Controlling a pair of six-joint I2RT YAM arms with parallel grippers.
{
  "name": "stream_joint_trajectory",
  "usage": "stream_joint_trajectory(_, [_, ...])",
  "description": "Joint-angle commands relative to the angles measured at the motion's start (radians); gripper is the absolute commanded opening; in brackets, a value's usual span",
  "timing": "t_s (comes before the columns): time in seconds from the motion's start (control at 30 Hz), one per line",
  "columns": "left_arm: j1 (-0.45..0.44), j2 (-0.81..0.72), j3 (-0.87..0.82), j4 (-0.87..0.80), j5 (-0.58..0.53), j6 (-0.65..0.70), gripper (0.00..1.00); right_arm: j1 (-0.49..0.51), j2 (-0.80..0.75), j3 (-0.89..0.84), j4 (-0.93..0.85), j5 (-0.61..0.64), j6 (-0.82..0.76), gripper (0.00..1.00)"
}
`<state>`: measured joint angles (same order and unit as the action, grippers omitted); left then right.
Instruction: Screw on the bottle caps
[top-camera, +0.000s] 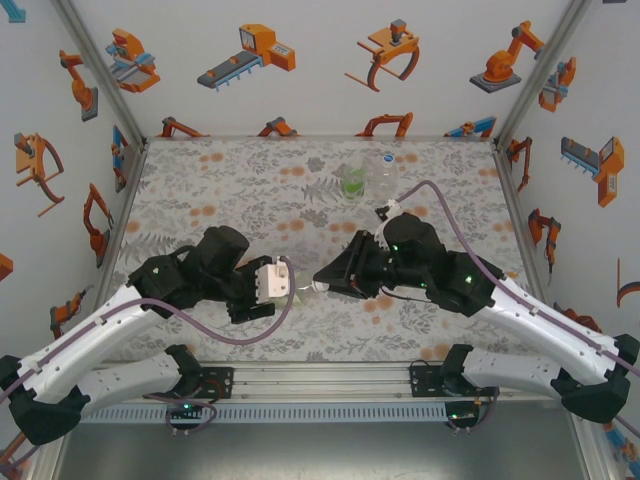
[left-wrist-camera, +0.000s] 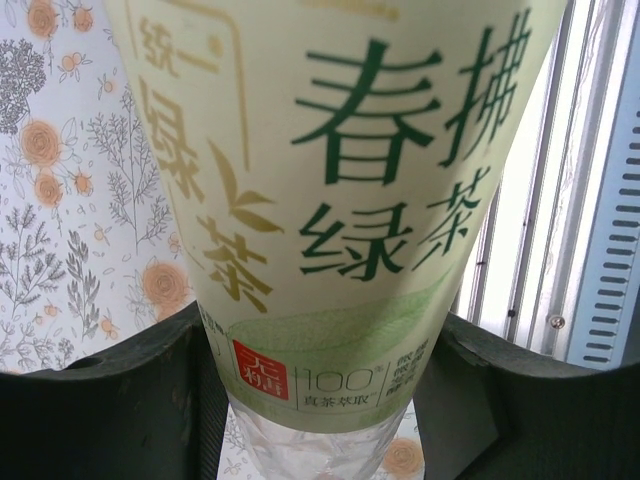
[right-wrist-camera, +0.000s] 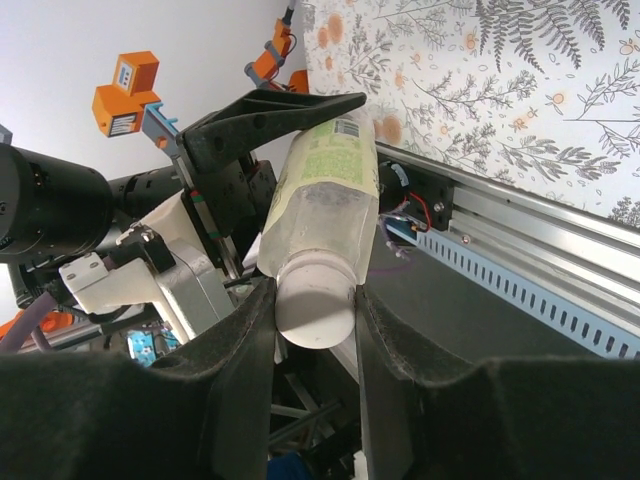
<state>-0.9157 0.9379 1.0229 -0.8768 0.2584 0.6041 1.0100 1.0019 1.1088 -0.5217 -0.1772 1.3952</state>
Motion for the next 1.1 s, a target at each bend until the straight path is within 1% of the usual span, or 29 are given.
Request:
stream_joint_trajectory(0.0, [-0.003, -0.007, 0.013, 0.196, 0.076, -0.058, 0.00, 0.012, 0.018, 0.030, -0.044, -0.035, -0.016, 0.19])
stream_joint_trajectory(0.1, [-0.003, -0.006, 0.010, 0.177, 0.076, -0.058, 0.00, 0.009, 0.014, 0.059, -0.073, -0.009, -0.055, 0.25])
stream_joint_trajectory(0.27, [-0.004, -0.012, 0.003, 0.178, 0.081, -0.070, 0.00, 0.004, 0.014, 0.078, -0.074, -0.005, -0.068, 0.31])
stream_joint_trajectory(0.37, [-0.003, -0.016, 0.001, 0.183, 0.082, -0.073, 0.00, 0.002, 0.012, 0.088, -0.074, -0.005, -0.080, 0.39])
stream_joint_trajectory(0.5, [-0.003, -0.015, 0.002, 0.182, 0.085, -0.075, 0.00, -0.001, 0.016, 0.111, -0.080, -0.007, -0.105, 0.46])
stream_joint_trajectory(0.63, [-0.003, -0.018, -0.005, 0.183, 0.091, -0.078, 0.00, -0.001, 0.019, 0.147, -0.106, 0.004, -0.124, 0.51])
stream_joint_trajectory(0.83, [-0.003, -0.020, -0.006, 0.183, 0.104, -0.081, 0.00, -0.002, 0.020, 0.235, -0.148, 0.033, -0.337, 0.57])
stream_joint_trajectory(1.07, [-0.003, -0.026, -0.002, 0.179, 0.139, -0.079, 0.00, -0.002, -0.028, 0.311, -0.176, 0.068, -0.767, 0.59])
